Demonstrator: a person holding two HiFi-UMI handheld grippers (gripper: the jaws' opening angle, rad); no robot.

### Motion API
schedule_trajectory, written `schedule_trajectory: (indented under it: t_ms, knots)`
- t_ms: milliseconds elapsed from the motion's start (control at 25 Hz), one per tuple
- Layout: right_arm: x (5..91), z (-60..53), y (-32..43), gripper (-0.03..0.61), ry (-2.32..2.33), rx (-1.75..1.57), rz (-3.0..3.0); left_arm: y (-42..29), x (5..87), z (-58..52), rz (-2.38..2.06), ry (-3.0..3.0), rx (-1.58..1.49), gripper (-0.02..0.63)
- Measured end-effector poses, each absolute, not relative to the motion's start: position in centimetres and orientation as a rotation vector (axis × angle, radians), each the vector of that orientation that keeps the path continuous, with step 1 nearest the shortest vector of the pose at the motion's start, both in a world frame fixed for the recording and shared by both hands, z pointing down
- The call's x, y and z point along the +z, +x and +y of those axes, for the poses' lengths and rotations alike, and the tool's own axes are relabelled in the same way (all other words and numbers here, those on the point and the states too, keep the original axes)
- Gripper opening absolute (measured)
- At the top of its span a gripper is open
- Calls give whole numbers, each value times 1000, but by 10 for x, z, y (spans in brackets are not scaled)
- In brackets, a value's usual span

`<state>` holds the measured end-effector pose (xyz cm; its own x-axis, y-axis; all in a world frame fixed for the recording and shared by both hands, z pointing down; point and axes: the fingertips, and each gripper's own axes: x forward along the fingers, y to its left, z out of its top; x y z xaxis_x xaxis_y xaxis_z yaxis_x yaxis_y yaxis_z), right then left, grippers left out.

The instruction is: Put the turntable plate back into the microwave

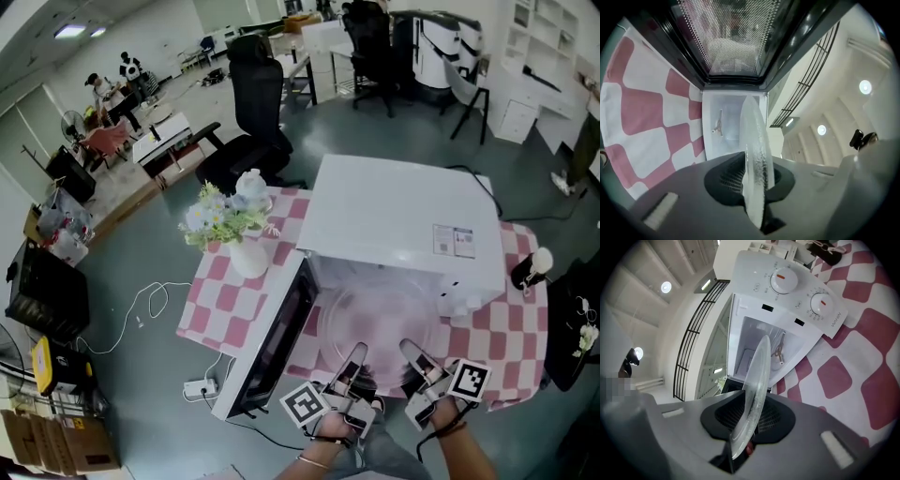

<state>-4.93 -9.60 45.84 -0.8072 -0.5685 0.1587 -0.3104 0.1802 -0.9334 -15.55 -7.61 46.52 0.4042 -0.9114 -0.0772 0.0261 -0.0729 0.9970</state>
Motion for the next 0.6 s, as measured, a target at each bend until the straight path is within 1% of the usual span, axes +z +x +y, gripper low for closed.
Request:
schedule_trajectory:
  t_ms: [320,600]
  knots:
    - [488,-119,-50,49,-864,-1659,2202,-155,499,-99,-828,1390,-960,29]
    - [496,-132,-51,50,-867,-1630,2199,-155,505,-114,-816,1419,-971,31]
